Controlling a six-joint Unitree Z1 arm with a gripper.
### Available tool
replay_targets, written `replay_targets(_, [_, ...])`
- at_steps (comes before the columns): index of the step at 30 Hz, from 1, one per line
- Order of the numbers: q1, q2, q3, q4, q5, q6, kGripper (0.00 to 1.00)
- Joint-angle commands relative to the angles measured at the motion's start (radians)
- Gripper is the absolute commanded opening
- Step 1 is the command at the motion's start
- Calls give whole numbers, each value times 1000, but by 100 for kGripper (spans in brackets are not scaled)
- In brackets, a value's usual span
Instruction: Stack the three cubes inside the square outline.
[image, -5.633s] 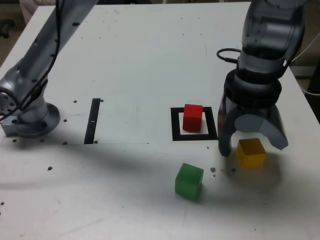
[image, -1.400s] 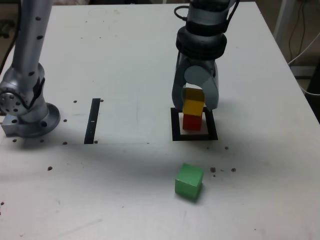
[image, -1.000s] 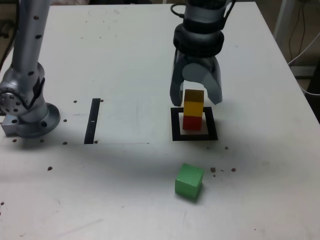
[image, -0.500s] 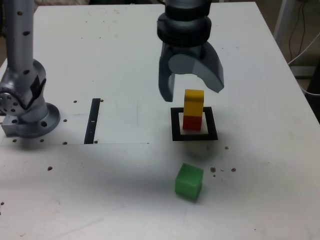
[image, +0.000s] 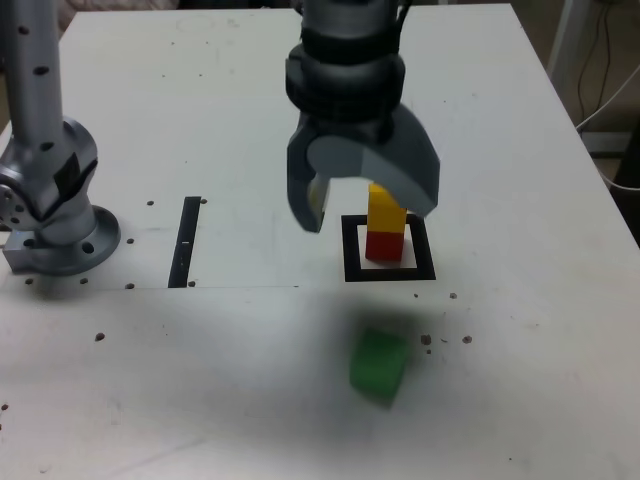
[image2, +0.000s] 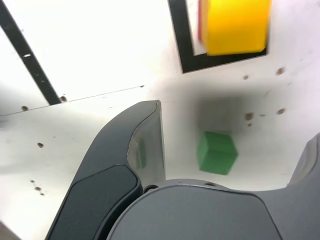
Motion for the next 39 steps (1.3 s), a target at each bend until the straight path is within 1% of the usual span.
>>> replay_targets(1, [-36,23,-17,18,7,-7,98])
replay_targets(6, [-116,48,-20,7,11,-27,98])
replay_targets(12, [-194,93,20,-75,1,-40,97])
replay_targets(16, [-216,124,8,-105,-10,-43,96])
replay_targets(23, [-219,179,-25,-118,-20,-39,93])
replay_targets(29, [-215,202,-17,-126,-22,-33,86])
replay_targets(33, [-214,219,-16,-146,-27,-33,81])
replay_targets(39, [-212,235,-11,-172,-34,-27,67])
